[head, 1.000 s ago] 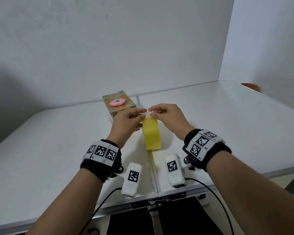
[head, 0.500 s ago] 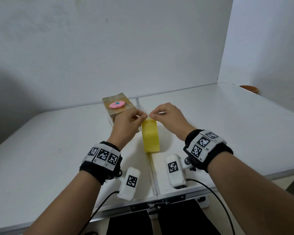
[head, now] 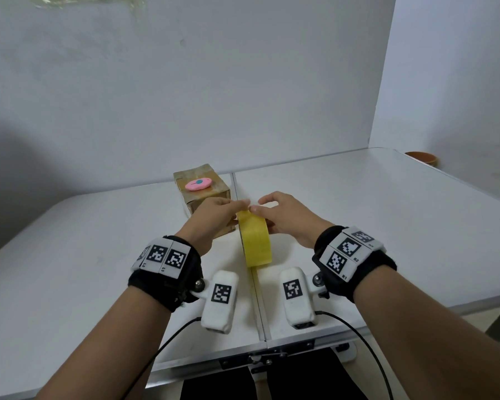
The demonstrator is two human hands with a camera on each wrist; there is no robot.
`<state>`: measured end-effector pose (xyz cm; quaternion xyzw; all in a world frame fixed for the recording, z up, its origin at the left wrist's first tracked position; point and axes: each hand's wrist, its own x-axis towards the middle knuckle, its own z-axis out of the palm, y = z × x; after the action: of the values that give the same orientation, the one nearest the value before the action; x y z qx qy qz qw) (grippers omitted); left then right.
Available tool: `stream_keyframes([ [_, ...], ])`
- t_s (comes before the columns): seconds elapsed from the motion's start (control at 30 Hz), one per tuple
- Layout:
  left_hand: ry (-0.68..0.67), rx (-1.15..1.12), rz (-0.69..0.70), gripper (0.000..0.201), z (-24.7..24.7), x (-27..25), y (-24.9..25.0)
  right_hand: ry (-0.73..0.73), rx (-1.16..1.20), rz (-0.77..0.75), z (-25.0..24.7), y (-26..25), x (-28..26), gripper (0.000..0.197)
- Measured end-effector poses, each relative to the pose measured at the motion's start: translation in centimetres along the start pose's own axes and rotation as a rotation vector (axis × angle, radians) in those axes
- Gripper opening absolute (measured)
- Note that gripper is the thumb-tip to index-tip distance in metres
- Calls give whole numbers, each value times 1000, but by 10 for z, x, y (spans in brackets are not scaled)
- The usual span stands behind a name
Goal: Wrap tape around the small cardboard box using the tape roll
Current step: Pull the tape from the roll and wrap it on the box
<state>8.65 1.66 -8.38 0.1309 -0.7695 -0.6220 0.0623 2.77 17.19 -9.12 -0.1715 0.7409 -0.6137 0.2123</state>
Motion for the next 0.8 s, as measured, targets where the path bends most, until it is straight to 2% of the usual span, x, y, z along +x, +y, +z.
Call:
stream_keyframes([
  [0.07,-27,-13,-2,42,0,0,1,5,1,-2,-2,-2,-1,45],
  [0.23,-1,-78,-27,33,4,-3,-1,-41,49,5,-1,-2,-5,40],
  [0.43,32,-68,-34,8,7,-4,-2,-42,43,27,5,-4,-7,35],
  [0.53,21,-119,-72,15,1,-3,-3,-78,50,45,7,-6,-10,22],
  [0.63,-4,-156,-98,14,-2,-4,-1,-56,8,71,9,-6,-7,47],
  [0.67,-21,-162,-108,12,-1,-5,-1,-41,-8,78,10,-5,-6,47],
  [0.8,-66,-226,-133,12,3,-8,-1,14,-30,75,10,-9,-7,13],
])
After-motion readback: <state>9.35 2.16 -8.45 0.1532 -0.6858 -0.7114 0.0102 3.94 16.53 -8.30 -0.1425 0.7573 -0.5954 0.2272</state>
